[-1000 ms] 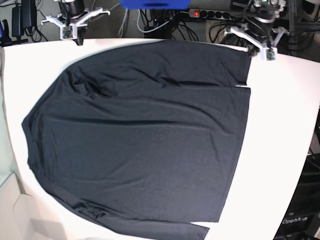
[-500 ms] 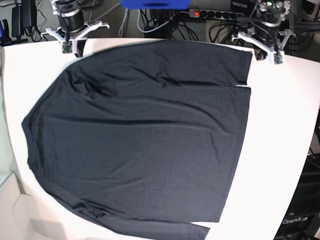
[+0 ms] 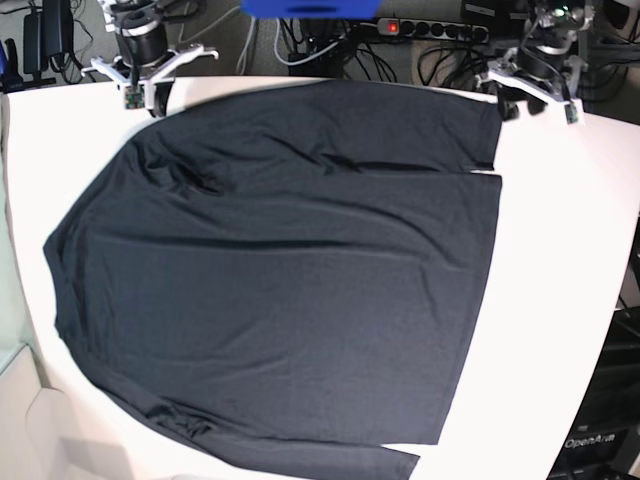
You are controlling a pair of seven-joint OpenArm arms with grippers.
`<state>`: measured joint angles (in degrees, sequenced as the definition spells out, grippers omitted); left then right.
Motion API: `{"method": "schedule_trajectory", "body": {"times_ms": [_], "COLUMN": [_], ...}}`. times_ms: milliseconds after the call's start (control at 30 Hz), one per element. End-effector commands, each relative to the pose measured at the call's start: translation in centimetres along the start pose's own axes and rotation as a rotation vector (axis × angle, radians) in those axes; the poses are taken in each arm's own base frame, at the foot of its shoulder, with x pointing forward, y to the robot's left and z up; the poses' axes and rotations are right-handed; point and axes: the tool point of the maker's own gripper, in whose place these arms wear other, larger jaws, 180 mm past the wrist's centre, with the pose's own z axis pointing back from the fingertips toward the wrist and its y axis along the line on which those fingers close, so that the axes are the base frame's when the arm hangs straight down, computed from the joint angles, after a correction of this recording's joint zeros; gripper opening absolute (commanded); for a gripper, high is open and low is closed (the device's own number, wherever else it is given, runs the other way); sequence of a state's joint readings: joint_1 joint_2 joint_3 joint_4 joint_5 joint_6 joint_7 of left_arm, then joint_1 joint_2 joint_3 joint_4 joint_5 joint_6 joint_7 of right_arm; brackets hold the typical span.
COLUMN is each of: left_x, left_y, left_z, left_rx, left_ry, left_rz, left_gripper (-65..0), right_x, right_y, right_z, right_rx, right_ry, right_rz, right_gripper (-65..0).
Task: Fold the T-shirt properly
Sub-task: 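Lower both grippers to the two hem corners of the grey shirt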
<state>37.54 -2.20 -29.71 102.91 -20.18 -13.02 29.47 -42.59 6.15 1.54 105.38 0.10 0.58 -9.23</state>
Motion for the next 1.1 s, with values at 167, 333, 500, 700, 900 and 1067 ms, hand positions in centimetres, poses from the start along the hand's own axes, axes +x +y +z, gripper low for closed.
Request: {"method": "schedule_trajectory", "body": {"times_ms": [167,333,500,700,900,1067], "left_x": [-0.7,-0.8,-1.0,-2.7,-4.5,-4.3], "left_y": [0.2,0.2,-1.1,-2.2,-1.6,-1.1], "left_z": [-1.1,-1.6,-2.0,-2.5,-2.7,-2.8], "left_rx": [-0.005,-0.007,-0.043,-0.07,-0.057,-0.036], "left_ry": [0.01,0.015,0.024,0.071,0.118,0.122], "left_rz": [0.025,0.033,0.023,0.023,0.034,-0.023], "left_gripper": [-36.6,-36.6,-36.6,-39.3,-57.3,-65.0], "right_x": [0.8,0.8,0.9,1.3,1.3,1.3], "right_y": [-0.1,-0.1,-0.1,-0.1,-0.1,-0.1], "right_z": [0.2,0.2,0.2,-0.1,-0.1,-0.1], "right_rx": [0.002,0.002,0.003,0.002,0.002,0.002], "right_ry": [-0.033,-0.033,-0.035,-0.045,-0.045,-0.047], "right_rz": [0.003,0.003,0.003,0.003,0.003,0.003], "right_gripper": [-58.5,-58.5,-58.5,-58.5,-58.5,-58.5]}}
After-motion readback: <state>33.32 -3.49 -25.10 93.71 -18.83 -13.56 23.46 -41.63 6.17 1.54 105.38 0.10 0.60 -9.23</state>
